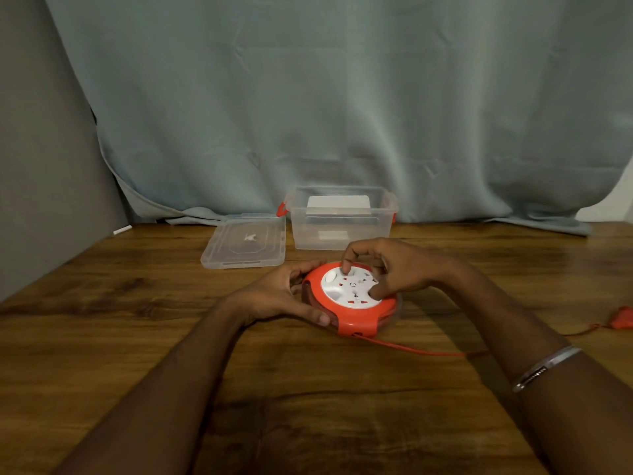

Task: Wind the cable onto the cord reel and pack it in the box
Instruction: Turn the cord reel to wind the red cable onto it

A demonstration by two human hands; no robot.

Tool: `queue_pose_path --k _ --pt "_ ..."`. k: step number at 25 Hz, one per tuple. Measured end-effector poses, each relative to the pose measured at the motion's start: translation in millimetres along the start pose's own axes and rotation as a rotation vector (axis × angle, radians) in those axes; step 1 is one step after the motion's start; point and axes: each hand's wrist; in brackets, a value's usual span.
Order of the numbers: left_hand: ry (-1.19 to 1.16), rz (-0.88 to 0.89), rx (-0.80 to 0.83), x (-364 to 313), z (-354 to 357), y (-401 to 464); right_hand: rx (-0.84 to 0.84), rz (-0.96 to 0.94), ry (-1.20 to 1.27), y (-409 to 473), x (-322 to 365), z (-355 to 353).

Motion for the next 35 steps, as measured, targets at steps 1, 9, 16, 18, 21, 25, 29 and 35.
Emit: queue_pose_path --k 1,9,16,18,21,25,29,35 --pt "0.005 -0.003 -0.004 -0.3 0.1 0.0 0.011 0.003 0.018 0.5 -1.9 0.1" --pt "-0.005 -0.001 -0.009 -3.7 1.7 -3.2 -0.03 0.038 0.077 -0.7 -4.7 1.9" --pt "-0.005 -0.004 -0.018 -3.6 1.3 -2.7 -0.116 0.04 -0.066 -0.1 5.5 8.4" --pt "-0.013 0.004 -0.018 -3.5 1.8 -2.6 -0.143 0.054 -0.148 1.0 10.0 12.0" --pt "-0.019 0.008 -0.022 -5.0 3.2 -4.1 -0.157 0.068 -0.248 3.8 15.1 13.1" --pt "-0.026 0.003 -0.006 -4.1 1.9 -3.3 -0.167 0.054 -0.272 4.2 17.4 14.4" --pt "-0.032 -0.001 0.004 -2.5 1.0 -3.5 -0.193 0.031 -0.31 7.3 20.4 17.9" --pt "-0.037 0.001 0.011 -2.6 1.1 -3.0 -0.181 0.145 -0.267 13.4 25.6 22.7"
Point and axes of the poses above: each hand's wrist, its own y-axis towards the middle knuckle, its own z-axis out of the palm, x = y × z, and after that the axes turned 13 degrees about -y, right-handed
